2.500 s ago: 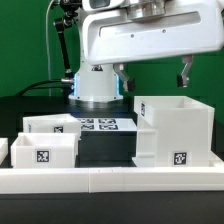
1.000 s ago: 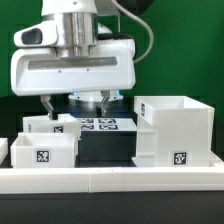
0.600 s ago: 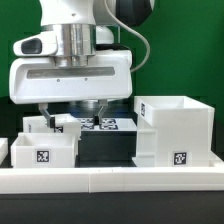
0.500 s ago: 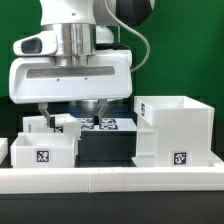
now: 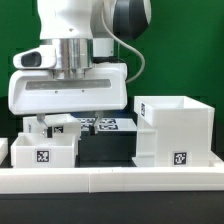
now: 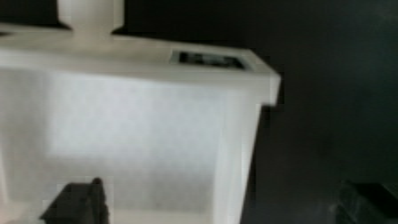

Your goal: Assemble drawer

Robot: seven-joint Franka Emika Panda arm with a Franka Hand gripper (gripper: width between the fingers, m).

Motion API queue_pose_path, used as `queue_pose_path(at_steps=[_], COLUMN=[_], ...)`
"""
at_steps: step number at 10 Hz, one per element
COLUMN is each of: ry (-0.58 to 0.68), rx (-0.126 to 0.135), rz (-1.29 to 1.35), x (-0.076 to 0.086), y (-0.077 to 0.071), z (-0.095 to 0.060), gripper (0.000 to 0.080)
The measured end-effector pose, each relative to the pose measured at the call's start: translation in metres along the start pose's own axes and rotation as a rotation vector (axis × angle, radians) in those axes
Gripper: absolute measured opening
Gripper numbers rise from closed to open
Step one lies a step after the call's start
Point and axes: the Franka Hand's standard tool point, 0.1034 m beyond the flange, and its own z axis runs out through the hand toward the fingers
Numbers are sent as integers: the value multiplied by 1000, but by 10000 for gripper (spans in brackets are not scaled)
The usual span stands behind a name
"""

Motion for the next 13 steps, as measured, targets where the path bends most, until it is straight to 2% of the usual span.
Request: queue_pose_path(at_steps=[2,5,7,10,11,12,13], ry=[5,-1,-12,-15,-15,-15,-13], rx=[-15,-22,-22,-22,-21,-21,-21], rz=[1,2,4,7,7,8,4], x=[-5,-10,-13,-15,-15,-15,-13], y=[3,5,6,7,7,6,4], z=[13,24,31,32,32,32,31], gripper=[649,649,649,622,431,431,244])
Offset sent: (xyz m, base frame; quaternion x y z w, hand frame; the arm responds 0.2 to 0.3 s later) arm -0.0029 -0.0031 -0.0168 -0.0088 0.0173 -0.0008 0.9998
